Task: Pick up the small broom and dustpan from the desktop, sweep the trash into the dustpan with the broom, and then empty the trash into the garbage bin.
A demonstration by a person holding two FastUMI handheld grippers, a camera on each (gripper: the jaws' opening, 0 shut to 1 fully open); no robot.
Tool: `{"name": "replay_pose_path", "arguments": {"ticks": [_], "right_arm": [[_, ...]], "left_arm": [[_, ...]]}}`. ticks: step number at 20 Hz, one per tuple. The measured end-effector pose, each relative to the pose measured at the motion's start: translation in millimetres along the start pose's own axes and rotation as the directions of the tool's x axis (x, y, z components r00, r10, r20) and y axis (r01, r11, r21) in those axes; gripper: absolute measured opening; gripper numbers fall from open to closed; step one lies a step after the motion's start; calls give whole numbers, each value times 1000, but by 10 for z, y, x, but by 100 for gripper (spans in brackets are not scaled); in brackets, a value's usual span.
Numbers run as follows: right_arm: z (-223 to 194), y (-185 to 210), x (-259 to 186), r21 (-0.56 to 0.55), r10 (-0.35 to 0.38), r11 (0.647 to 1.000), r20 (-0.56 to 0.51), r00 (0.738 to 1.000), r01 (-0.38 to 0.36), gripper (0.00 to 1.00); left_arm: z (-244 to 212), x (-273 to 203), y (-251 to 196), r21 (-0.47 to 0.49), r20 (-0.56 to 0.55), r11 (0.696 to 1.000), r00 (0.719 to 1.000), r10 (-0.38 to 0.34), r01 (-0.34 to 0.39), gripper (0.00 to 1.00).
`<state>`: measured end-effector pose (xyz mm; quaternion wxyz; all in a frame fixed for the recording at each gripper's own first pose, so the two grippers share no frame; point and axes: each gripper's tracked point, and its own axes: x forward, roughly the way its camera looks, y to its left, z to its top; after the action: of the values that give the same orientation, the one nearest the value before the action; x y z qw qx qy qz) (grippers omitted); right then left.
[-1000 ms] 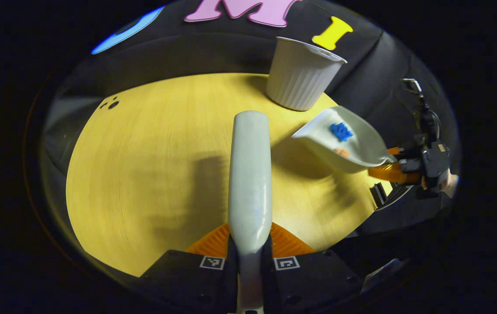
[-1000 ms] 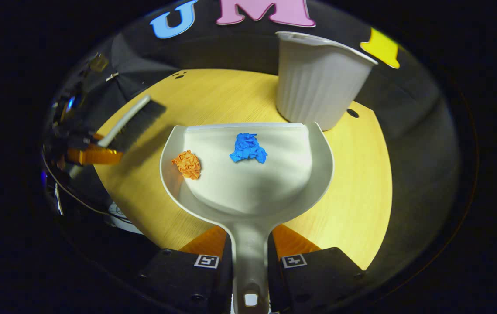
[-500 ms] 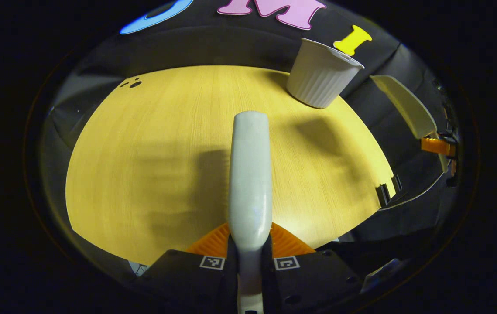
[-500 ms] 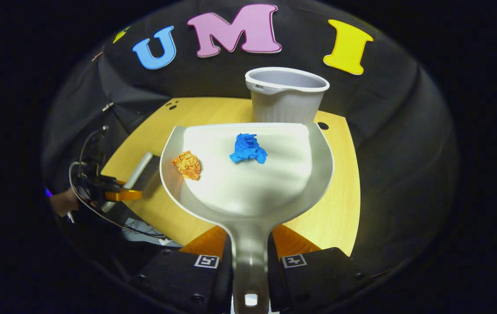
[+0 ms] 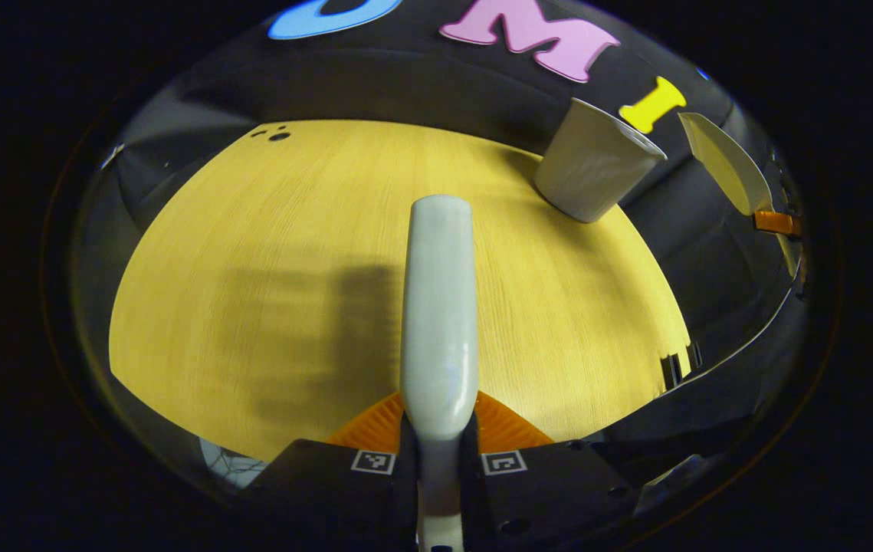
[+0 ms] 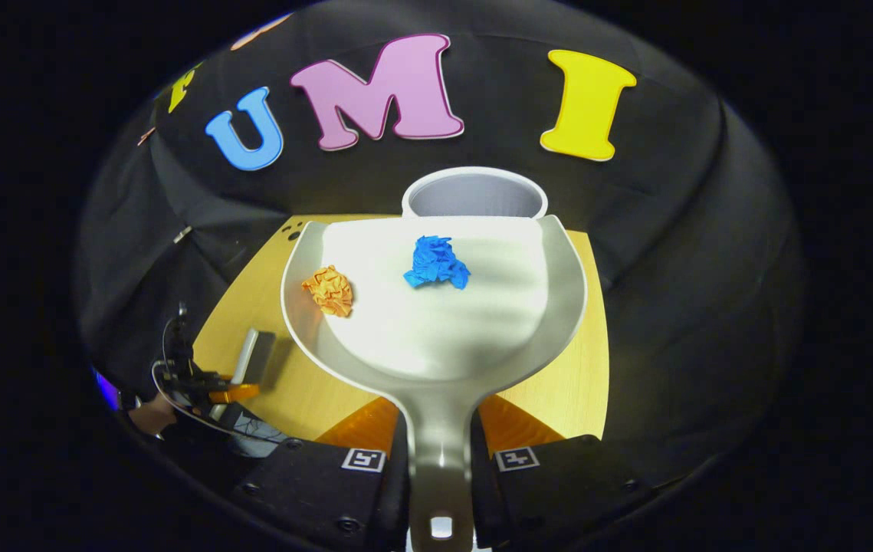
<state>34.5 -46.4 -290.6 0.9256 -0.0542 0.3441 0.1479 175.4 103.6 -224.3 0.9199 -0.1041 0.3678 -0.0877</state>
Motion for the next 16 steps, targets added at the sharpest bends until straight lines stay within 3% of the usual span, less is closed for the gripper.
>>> {"name": "replay_pose_path", "arguments": {"ticks": [1,6,7,8,11,12,13,16], "right_arm": [[3,-5,-14,-15,-11,1000,15,1000,11,37],[-33,-44,32,-9,-52,999,47,998,53,37],[-13,-49,18,-25,-79,996,48,996,80,41],[-12,-43,21,-40,-100,994,47,994,102,37],[-28,-50,-20,-35,-164,986,35,986,166,41],[-3,-48,-37,-37,-189,981,31,981,190,37],[2,-50,-36,-38,-212,976,24,977,213,41],[-25,-99,33,-47,-271,961,14,962,272,37]], "left_arm": [[-23,-9,79,-28,0,1000,1000,7,-7,27],[-93,-209,525,-139,31,989,998,60,-55,27],[-84,-252,596,-155,40,986,997,70,-63,27],[-83,-285,673,-168,45,983,996,83,-74,28],[-46,-367,869,-191,56,976,991,120,-108,27],[-41,-407,917,-197,62,974,990,128,-113,27],[-28,-442,948,-205,67,972,989,132,-116,27],[-12,-482,1016,-210,69,970,988,139,-122,27]]}}
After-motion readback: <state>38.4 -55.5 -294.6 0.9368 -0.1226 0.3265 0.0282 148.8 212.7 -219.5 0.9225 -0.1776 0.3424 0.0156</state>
